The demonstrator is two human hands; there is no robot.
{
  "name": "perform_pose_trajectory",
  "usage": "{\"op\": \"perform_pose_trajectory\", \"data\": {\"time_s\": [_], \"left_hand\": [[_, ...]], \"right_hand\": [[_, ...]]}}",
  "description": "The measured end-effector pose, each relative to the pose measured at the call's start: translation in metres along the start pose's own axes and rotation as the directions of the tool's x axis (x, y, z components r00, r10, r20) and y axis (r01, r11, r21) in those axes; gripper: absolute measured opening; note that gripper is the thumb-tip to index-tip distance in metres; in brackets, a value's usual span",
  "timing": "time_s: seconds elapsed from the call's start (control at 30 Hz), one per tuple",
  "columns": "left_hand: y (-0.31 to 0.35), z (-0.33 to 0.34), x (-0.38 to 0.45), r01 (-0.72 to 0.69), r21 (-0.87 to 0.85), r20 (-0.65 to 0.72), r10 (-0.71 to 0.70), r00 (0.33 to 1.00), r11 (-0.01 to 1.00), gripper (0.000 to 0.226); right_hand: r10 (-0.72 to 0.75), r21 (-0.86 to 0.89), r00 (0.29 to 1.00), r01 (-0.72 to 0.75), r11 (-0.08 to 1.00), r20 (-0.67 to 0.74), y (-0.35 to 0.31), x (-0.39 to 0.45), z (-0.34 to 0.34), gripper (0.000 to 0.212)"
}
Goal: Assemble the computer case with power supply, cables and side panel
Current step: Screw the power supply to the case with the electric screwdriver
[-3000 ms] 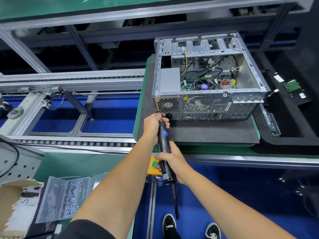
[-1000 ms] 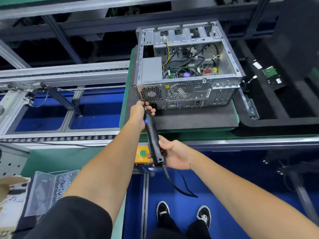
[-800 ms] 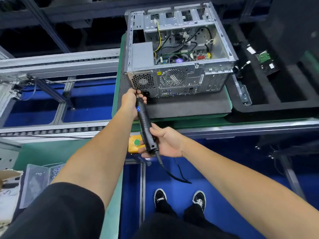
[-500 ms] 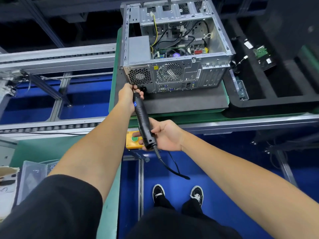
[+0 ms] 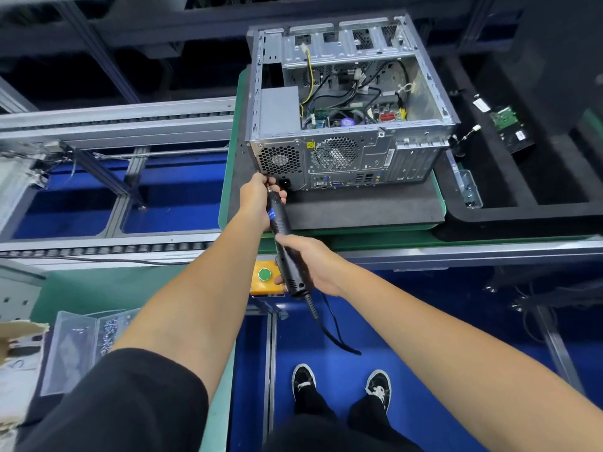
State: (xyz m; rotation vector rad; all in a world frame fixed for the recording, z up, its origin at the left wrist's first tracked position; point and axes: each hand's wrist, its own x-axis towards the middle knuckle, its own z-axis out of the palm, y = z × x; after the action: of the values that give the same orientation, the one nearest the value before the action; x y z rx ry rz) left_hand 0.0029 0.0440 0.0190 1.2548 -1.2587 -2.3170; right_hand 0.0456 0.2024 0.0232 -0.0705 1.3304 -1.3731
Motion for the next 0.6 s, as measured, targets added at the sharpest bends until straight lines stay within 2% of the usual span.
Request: {"op": "perform_pose_trajectory", "data": {"time_s": [0.07, 0.2, 0.37, 0.47, 0.6], "left_hand": [[-0.001, -0.001, 0.0, -0.012, 0.003, 0.007, 0.012, 1.0, 1.0, 0.026], [-0.002, -0.002, 0.001, -0.013, -0.024, 0.029, 0.014, 0.999, 1.0, 0.024], [-0.001, -0.003, 0.001, -0.016, -0.028, 0.04, 0.017, 0.999, 0.999, 0.022], [0.0, -0.002, 0.001, -0.016, -0.031, 0.031, 0.017, 0.999, 0.999, 0.021], [0.0, -0.005, 0.001, -0.004, -0.076, 0.073, 0.01, 0.997, 0.997, 0.021]], "right_hand": [[-0.041, -0.113, 0.994, 0.029, 0.993, -0.097, -0.003, 0.004, 0.008, 0.032], [-0.114, -0.205, 0.97, 0.069, 0.976, -0.217, 0.008, 0.011, 0.019, 0.053], [-0.265, -0.358, 0.911, 0.144, 0.922, -0.317, 0.015, 0.019, 0.023, 0.05], [-0.258, -0.371, 0.914, 0.132, 0.919, -0.314, 0.012, 0.022, 0.024, 0.044], [-0.209, -0.292, 0.93, 0.119, 0.949, -0.301, 0.009, 0.025, 0.025, 0.041]]}}
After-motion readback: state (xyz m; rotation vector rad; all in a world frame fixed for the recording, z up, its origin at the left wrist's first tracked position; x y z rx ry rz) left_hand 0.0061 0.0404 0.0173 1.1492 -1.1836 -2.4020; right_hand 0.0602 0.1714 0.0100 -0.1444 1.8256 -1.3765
